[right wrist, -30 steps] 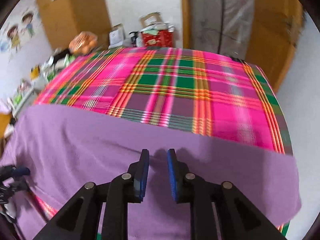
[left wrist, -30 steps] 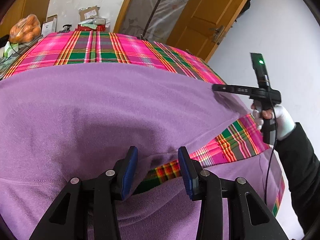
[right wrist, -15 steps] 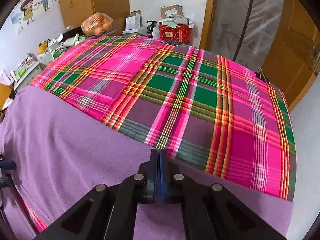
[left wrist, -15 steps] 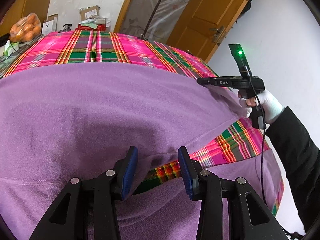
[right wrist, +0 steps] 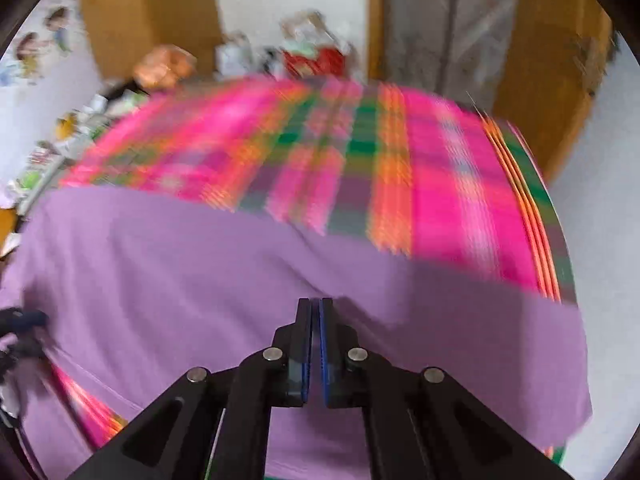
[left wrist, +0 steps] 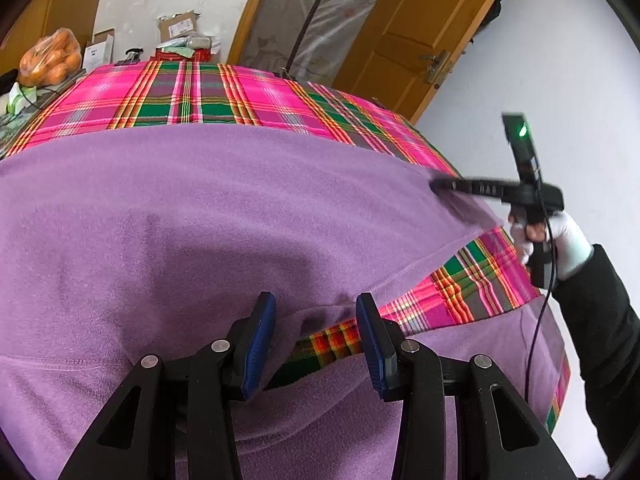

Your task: Fold clothes

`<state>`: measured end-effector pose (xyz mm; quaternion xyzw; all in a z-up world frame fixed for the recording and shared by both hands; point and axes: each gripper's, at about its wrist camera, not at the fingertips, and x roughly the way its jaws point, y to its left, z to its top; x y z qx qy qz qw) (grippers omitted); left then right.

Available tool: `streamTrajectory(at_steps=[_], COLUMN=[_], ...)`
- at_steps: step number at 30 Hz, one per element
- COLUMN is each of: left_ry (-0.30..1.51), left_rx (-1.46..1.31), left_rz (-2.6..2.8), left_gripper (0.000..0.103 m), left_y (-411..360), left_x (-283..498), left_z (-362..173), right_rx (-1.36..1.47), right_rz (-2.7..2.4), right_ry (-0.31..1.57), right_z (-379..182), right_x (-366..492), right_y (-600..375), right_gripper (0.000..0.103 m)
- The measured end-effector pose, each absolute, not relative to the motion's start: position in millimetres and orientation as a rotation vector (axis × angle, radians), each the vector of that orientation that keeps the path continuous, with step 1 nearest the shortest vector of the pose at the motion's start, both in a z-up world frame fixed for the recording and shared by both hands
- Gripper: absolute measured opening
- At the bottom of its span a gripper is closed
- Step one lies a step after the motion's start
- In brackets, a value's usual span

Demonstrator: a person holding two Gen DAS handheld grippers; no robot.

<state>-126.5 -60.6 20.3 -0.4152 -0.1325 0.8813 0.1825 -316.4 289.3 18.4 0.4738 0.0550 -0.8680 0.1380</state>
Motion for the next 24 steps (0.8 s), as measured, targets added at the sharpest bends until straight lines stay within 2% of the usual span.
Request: streamTrajectory(at_steps=[4,7,11,13,17,24], left_ry=[-0.389,-0.38,-0.371,-0.377,-0.383,-0.391], left_rx=[-1.169,-1.17,-1.171,-1.171,-1.17,-1.169], left_rz=[2.483,2.488,2.491,2.488,2.485,2.482], left_gripper=[0.043,0.043,0.043,0.043,0.043,0.043], left_y=[-62.4,-60.7,-59.5,-60.2,-60.2,-61.1], left_x=[-126.7,-126.5,-126.4,-126.5,-126.5,-126.8], left_z=[19.8,20.1,20.2,19.9,19.7,19.6], right_rx=[1.454,1.474,1.396,1.417,1.382,1.491], right_rz=[-2.54,-2.552,-2.527,-2.478,-2.533,-2.743], right_ry=[0.116,-0.047,-0.044,-0.033,0.139,0.102], right_z=[13.4,20.4,27.2,21.3,16.4,26.5], right_x=[-304.5,-300.8,-300.8,-313.2,-326.5,-336.9], right_y=[318.9,349.4,343.5,328.3,310.5,330.8], right_gripper=[0.007,0.008,0.017,0.017,0.018,0.025])
